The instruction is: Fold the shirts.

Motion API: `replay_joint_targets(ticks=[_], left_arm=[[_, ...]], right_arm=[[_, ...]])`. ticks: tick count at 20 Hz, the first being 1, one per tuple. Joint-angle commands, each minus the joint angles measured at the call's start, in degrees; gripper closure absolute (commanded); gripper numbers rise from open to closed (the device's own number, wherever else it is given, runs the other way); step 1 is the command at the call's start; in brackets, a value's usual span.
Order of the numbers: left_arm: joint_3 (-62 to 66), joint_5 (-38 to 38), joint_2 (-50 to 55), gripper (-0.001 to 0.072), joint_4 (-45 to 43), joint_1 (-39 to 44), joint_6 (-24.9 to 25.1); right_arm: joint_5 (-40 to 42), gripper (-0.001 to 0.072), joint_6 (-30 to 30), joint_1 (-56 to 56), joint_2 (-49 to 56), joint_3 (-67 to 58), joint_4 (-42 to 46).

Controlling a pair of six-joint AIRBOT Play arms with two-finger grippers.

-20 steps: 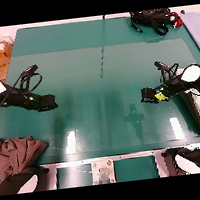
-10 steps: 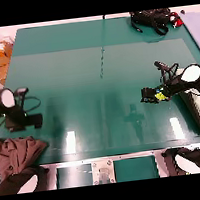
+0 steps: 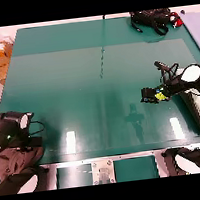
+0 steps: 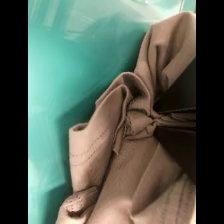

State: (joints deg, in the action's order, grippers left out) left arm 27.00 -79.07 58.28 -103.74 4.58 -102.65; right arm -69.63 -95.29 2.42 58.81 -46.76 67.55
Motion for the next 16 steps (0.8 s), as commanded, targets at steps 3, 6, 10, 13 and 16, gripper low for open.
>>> replay_joint_targets(ticks=[3,6,10,13,16], left_arm=[[9.9,-4.7,-0.1,0.0686,0.0,0.0,4.9],[28.0,-7.0,-0.1,0.0686,9.4,0.1,7.1],[51.3,-2.2,0.0,0.0686,17.9,9.5,7.1],[58.1,6.8,0.0,0.0686,23.2,19.6,7.1],[56.4,13.8,2.7,0.0686,24.7,27.3,7.3]], right_arm=[[0.0,0.0697,0.0,0.0,0.0,0.0,0.0],[0.0,0.0697,0.0,0.0,0.0,0.0,0.0],[0.0,0.0697,0.0,0.0,0.0,0.0,0.0],[1.1,0.0697,0.0,0.0,0.0,0.0,0.0],[1.1,0.0697,0.0,0.0,0.0,0.0,0.0]])
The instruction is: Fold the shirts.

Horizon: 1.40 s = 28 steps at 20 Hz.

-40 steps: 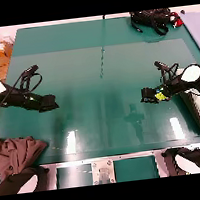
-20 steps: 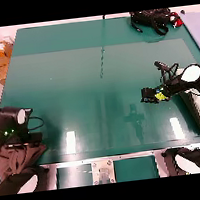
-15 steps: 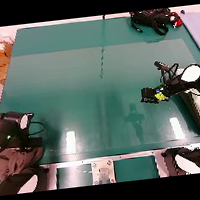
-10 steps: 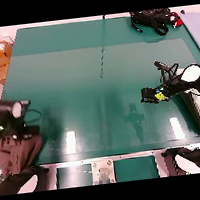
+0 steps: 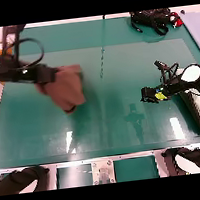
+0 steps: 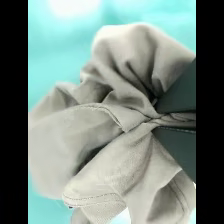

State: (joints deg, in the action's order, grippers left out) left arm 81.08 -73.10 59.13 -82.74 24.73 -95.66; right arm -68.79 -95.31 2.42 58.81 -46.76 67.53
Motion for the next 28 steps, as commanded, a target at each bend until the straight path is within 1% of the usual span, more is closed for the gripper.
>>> replay_joint_targets(ticks=[1,2,3,4,5,6,7,8,9,10,11,12,14,16,18,19,20,22,24,25,26,27,28], left_arm=[[1.3,8.8,3.8,0.0684,4.5,8.7,0.7],[0.2,9.6,6.1,0.0682,5.7,9.5,1.0],[-0.5,9.7,8.6,0.053,7.3,9.9,1.2],[-0.6,9.1,10.9,0.0122,8.7,9.9,1.2],[-0.6,7.9,12.7,-0.001,9.2,9.4,1.2],[-0.6,6.1,13.7,-0.0009,8.3,9.1,1.2],[-0.5,3.8,14.1,-0.0009,7.8,8.3,1.2],[-0.4,1.6,13.9,-0.0009,7.5,6.9,1.3],[-0.4,-1.3,13.8,-0.0009,6.9,5.0,1.7],[-0.4,-4.0,13.8,-0.0009,6.2,3.1,1.7],[-0.9,-6.1,13.8,-0.0009,5.9,1.1,1.7],[-1.7,-6.8,13.8,-0.0009,5.9,-0.5,1.7],[-6.0,-4.4,13.8,-0.0009,5.9,-3.1,1.7],[-13.4,2.8,13.9,-0.0009,6.7,-4.7,1.6],[-21.0,13.0,14.8,-0.0008,8.2,-4.9,1.7],[-24.1,18.3,15.6,-0.0008,10.5,-4.9,1.9],[-26.2,22.3,16.6,-0.0008,13.7,-4.8,3.5],[-28.9,27.4,18.8,-0.0008,22.8,-4.8,9.8],[-29.2,26.9,21.8,-0.0007,29.8,-4.8,16.5],[-29.2,26.5,23.1,-0.0005,32.9,-4.8,18.9],[-29.2,26.5,24.2,0.014,35.2,-4.8,20.9],[-29.1,26.6,24.7,0.0415,36.1,-4.9,22.9],[-28.9,26.6,24.7,0.063,35.5,-4.9,24.2]], right_arm=[[0.3,0.0697,0.0,0.0,0.0,0.0,0.0],[0.3,0.0697,0.0,0.0,0.0,0.0,0.0],[0.3,0.0697,0.0,-0.1,0.0,0.0,0.0],[0.3,0.0696,0.0,-0.3,0.0,-0.1,0.0],[0.2,0.0635,0.0,-0.7,0.0,-0.3,0.1],[0.1,0.0454,0.0,-1.3,0.0,-0.7,0.0],[0.0,0.0361,0.0,-2.1,0.0,-1.2,0.0],[0.1,0.0355,0.1,-3.3,0.0,-2.0,0.0],[0.3,0.0354,1.7,-4.7,0.4,-3.3,0.0],[0.4,0.033,4.0,-6.4,1.4,-4.9,0.0],[0.4,0.0285,5.2,-8.1,2.6,-6.4,-0.1],[0.4,0.0276,6.0,-9.8,4.4,-7.9,-0.1],[0.5,0.0276,6.1,-12.0,9.3,-11.0,-0.1],[0.5,0.0276,6.3,-12.7,15.1,-13.9,-2.7],[0.5,0.0277,9.1,-12.0,21.0,-16.0,-9.5],[0.5,0.0277,10.4,-11.1,23.4,-16.4,-13.0],[0.4,0.0277,11.4,-9.7,25.7,-16.3,-16.7],[0.3,0.0278,13.4,-5.5,28.8,-16.3,-21.6],[1.2,0.0279,13.6,-0.8,30.9,-16.4,-24.2],[2.6,0.028,13.6,1.3,31.9,-16.7,-24.3],[5.0,0.0289,13.5,3.0,33.1,-16.9,-24.3],[7.0,0.0289,13.5,3.8,34.3,-17.2,-24.4],[8.5,0.0359,13.5,4.0,35.8,-18.2,-24.5]])
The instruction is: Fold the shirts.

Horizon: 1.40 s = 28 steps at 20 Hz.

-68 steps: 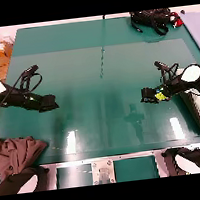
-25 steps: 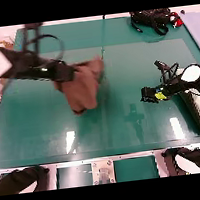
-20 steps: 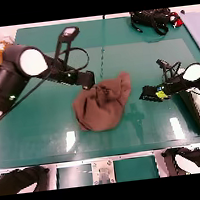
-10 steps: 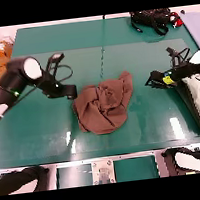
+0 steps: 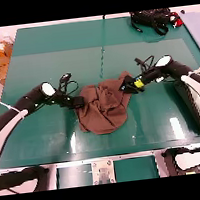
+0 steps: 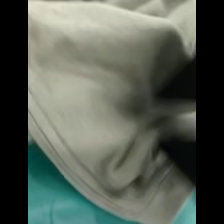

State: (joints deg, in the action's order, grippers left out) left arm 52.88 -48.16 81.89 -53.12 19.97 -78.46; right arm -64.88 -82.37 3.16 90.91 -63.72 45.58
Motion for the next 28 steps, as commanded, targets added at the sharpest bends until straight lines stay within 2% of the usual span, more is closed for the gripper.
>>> replay_joint_targets(ticks=[1,2,3,6,9,14,17,20,23,28], left_arm=[[0.1,0.7,1.9,0.0683,4.8,-0.6,7.0],[1.6,-1.0,1.9,0.0684,3.5,-1.6,7.0],[3.3,-3.1,1.8,0.0684,2.6,-2.8,6.7],[10.0,-8.7,-2.1,0.0685,2.3,-7.1,5.6],[17.7,-10.3,-11.7,0.0685,-1.6,-10.1,1.7],[35.1,-12.5,-28.8,0.0685,-5.6,-10.8,-1.2],[46.7,-12.8,-35.3,0.0685,-9.3,-10.8,-2.3],[55.8,-15.0,-38.2,0.0685,-16.3,-10.8,-2.8],[59.8,-19.2,-38.7,0.0684,-22.6,-10.8,-4.0],[59.0,-29.1,-34.3,0.0684,-29.7,-10.8,-4.0]], right_arm=[[5.3,0.0493,0.6,3.1,4.9,-2.8,-2.6],[5.5,0.0666,0.6,2.4,6.0,-4.9,-2.6],[5.3,0.0696,0.7,1.6,6.3,-6.8,-2.6],[-2.8,0.0697,1.6,-1.0,4.7,-15.0,-2.5],[-7.2,0.0698,1.6,-3.7,-2.1,-24.8,-2.6],[-7.3,0.0697,1.4,-9.6,-21.3,-40.1,-2.5],[-5.4,0.0697,1.4,-13.4,-32.1,-45.5,-2.5],[-1.5,0.0697,-0.2,-16.6,-41.3,-46.6,-1.2],[0.6,0.0697,-1.4,-18.0,-45.7,-46.6,2.3],[-1.6,0.0697,-3.1,-18.0,-41.1,-43.5,5.9]])
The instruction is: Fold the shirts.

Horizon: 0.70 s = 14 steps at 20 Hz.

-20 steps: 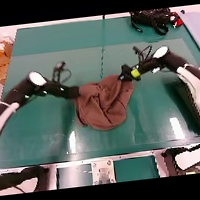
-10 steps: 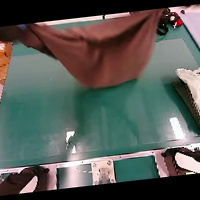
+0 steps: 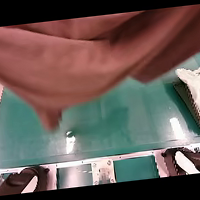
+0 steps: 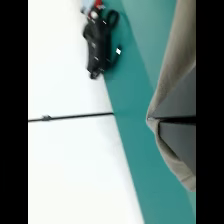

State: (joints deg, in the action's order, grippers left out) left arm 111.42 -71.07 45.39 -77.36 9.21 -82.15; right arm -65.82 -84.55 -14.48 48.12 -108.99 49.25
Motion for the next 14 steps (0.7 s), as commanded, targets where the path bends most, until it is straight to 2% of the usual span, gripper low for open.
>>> replay_joint_targets(ticks=[1,4,7,10,14], left_arm=[[-1.1,-6.9,3.7,0.0683,-5.4,0.0,-0.2],[-10.8,-4.9,9.1,0.0684,-5.4,0.0,0.1],[-24.9,3.0,17.2,0.0683,-2.8,0.0,0.1],[-35.7,14.8,28.1,0.0683,6.1,0.0,0.3],[-36.5,22.1,41.5,0.067,17.6,0.0,4.4]], right_arm=[[-0.7,0.0697,-0.9,-0.3,3.7,4.3,2.2],[-0.4,0.0697,1.2,-0.2,10.9,13.9,2.2],[2.7,0.0697,4.6,0.4,20.2,23.5,1.9],[6.1,0.0697,7.1,2.1,31.5,28.4,1.8],[8.0,0.0696,7.2,3.4,45.7,28.4,1.0]])
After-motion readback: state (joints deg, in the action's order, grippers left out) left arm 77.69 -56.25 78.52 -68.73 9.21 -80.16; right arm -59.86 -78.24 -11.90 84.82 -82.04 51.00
